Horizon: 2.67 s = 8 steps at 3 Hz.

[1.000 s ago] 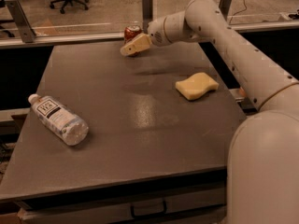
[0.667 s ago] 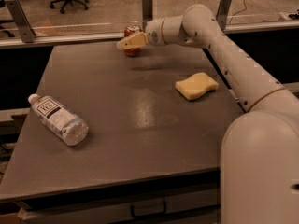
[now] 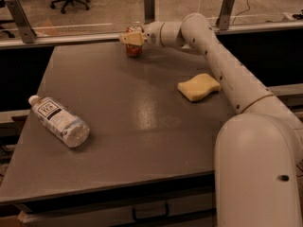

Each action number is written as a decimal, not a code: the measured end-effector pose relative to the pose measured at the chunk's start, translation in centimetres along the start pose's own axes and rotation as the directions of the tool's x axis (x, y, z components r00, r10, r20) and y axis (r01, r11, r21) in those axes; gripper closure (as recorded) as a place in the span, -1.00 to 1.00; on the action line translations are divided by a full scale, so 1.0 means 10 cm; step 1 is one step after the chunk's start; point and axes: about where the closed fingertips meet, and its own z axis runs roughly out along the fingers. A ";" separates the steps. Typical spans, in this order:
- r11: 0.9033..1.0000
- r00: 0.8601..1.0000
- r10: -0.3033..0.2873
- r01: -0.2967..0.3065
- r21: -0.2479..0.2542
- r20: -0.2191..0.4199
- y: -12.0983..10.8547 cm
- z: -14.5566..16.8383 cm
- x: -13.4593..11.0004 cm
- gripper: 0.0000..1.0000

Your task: Move coke can near sponge

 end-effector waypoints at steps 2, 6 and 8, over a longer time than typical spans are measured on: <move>0.998 0.998 -0.043 0.045 -0.045 0.045 0.11 -0.33 -0.16 0.77; 0.994 0.997 -0.054 0.058 -0.088 0.048 0.19 -1.90 0.41 0.65; 0.995 0.998 -0.038 0.043 -0.086 0.048 0.14 -2.08 0.52 -0.26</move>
Offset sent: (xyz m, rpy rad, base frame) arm -0.0615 -0.0526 0.0556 0.0120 -0.1354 0.1090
